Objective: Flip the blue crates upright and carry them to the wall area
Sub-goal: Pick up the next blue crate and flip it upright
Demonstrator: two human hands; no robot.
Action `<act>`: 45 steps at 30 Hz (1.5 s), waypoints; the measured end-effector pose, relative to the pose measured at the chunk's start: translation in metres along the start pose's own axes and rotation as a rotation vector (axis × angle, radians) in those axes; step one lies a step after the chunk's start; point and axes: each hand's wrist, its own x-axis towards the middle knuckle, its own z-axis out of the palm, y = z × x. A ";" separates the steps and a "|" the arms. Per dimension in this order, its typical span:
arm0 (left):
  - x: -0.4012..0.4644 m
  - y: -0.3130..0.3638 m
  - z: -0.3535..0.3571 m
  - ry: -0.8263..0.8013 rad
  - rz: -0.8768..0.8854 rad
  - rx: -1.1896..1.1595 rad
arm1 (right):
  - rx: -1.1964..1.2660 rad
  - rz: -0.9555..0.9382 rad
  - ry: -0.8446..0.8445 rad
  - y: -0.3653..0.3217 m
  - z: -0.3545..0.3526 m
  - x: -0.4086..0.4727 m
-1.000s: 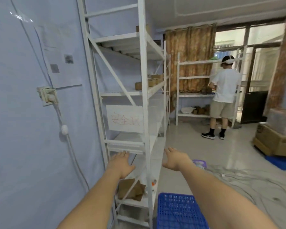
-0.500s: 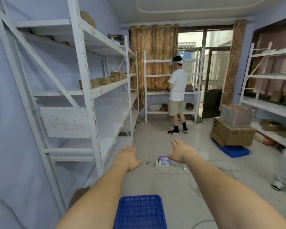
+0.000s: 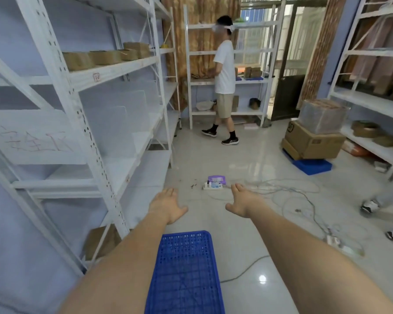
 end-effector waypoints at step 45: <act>0.211 -0.149 0.673 -0.230 -1.039 -0.282 | 1.138 0.726 -0.683 0.070 0.661 0.274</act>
